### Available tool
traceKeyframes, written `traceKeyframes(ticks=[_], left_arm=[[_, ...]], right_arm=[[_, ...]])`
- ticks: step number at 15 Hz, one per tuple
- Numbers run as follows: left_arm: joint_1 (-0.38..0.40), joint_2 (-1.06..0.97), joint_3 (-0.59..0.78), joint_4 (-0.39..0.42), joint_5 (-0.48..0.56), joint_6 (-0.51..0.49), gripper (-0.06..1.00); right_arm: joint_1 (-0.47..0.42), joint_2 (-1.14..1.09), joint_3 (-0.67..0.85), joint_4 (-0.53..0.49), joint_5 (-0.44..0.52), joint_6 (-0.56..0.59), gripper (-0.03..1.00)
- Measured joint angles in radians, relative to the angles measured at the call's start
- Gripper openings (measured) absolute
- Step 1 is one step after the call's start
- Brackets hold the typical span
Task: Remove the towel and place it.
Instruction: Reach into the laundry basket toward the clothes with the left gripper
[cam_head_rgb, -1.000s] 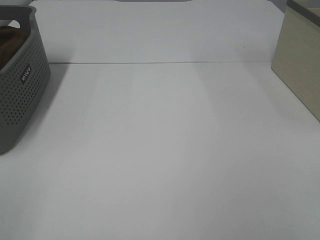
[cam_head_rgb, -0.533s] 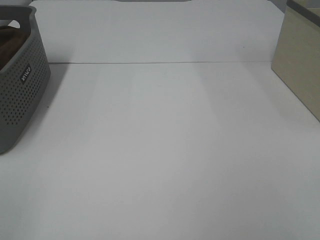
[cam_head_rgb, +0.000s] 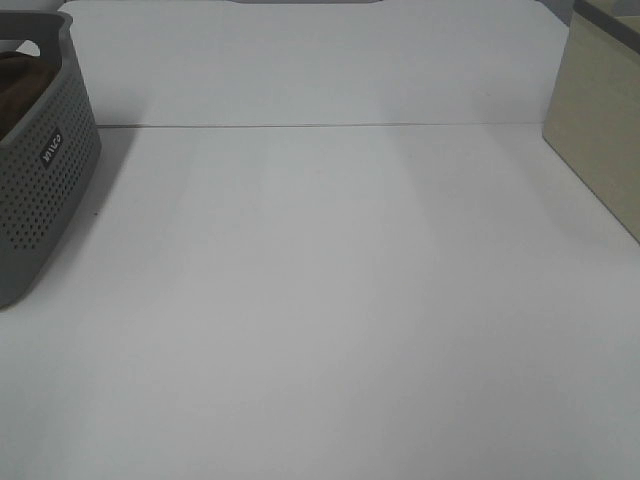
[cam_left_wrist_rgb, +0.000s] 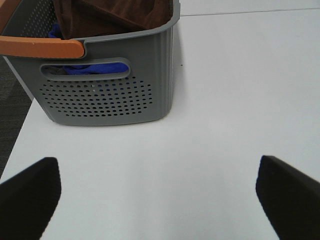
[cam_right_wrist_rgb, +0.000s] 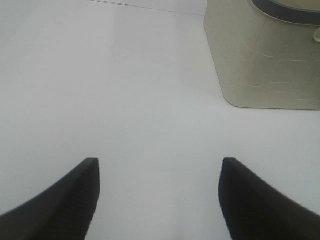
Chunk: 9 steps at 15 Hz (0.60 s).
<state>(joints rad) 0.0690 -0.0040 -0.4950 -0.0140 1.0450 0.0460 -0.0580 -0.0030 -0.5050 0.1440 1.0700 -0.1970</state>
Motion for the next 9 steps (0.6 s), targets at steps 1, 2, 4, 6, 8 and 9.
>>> traceKeyframes(ticks=[1,2,4,6,8,9], left_arm=[[0.000,0.000,0.000,0.000,0.000,0.016,0.99],[0.000,0.011,-0.010,0.001,0.007,0.051,0.99],[0.000,0.127,-0.110,0.014,0.042,0.184,0.99],[0.000,0.295,-0.222,0.014,0.070,0.344,0.98],[0.000,0.541,-0.394,0.041,0.092,0.588,0.98],[0.000,0.661,-0.490,0.058,0.092,0.696,0.98]], right_arm=[[0.000,0.000,0.000,0.000,0.000,0.000,0.66],[0.000,0.000,0.000,0.000,0.000,0.000,0.66],[0.000,0.000,0.000,0.000,0.000,0.000,0.66],[0.000,0.000,0.000,0.000,0.000,0.000,0.66],[0.000,0.000,0.000,0.000,0.000,0.000,0.66],[0.000,0.000,0.000,0.000,0.000,0.000,0.66]])
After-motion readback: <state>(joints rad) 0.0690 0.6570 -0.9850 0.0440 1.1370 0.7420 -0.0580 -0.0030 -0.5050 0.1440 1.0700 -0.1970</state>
